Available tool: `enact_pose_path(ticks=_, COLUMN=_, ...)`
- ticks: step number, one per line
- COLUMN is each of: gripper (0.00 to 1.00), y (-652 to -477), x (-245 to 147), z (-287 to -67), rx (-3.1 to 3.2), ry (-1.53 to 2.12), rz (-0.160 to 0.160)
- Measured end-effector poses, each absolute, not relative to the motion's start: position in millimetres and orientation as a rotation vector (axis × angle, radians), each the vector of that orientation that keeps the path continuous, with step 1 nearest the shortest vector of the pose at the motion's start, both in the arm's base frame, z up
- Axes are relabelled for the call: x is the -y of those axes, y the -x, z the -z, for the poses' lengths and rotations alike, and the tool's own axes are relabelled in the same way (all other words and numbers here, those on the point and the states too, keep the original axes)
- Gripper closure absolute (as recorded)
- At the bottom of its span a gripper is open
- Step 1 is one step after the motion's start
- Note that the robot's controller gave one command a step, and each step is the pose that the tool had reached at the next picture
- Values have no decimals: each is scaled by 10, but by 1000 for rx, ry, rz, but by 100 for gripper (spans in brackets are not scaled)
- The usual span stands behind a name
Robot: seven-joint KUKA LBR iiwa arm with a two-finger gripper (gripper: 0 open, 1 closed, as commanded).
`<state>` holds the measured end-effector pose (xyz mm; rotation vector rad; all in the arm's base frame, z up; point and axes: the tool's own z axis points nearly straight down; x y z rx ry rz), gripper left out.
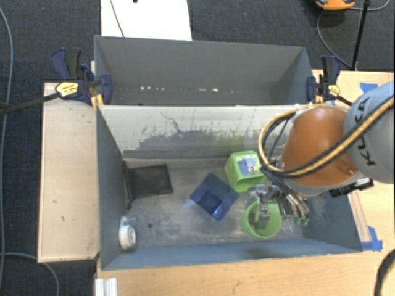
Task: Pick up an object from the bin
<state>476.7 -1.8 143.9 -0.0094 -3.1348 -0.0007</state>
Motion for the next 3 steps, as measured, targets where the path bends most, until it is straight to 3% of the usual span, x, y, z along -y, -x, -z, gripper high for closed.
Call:
enact_pose_path(ticks=1, gripper=0, y=-4787, x=19, z=-1479, rx=3143, ry=9, rz=1)
enact_pose_path(ticks=2, gripper=0, y=-4791, x=12, z=-1884, rx=3131, ry=-5, rz=1)
enact_pose_path(ticks=3, gripper=100, y=-4952, x=114, z=-3725, rx=3152, ry=-60, rz=0)
